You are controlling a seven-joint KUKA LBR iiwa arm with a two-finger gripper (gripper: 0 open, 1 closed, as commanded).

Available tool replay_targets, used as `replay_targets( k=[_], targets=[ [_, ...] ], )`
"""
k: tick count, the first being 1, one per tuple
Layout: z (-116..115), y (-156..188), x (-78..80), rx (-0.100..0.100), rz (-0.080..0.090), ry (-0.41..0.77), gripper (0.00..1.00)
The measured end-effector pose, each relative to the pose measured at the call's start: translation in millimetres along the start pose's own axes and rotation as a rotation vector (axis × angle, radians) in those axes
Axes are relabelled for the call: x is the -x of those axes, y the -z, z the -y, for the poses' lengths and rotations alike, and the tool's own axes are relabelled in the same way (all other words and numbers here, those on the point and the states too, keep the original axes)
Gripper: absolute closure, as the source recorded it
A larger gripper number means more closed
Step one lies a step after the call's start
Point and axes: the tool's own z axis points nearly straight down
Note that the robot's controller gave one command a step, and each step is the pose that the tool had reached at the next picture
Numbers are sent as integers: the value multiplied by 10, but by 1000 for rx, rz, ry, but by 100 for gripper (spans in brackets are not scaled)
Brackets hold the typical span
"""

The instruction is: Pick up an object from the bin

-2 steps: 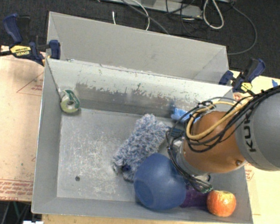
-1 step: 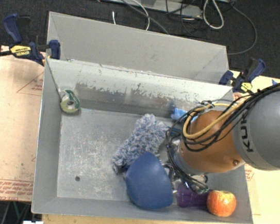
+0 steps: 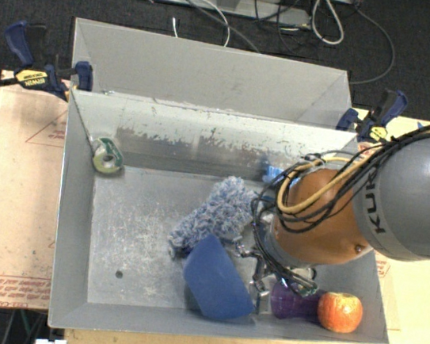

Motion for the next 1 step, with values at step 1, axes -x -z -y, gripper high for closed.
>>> replay_targets(
  k=[1],
  targets=[
    [356, 363, 318, -2, 7, -19, 0]
  ],
)
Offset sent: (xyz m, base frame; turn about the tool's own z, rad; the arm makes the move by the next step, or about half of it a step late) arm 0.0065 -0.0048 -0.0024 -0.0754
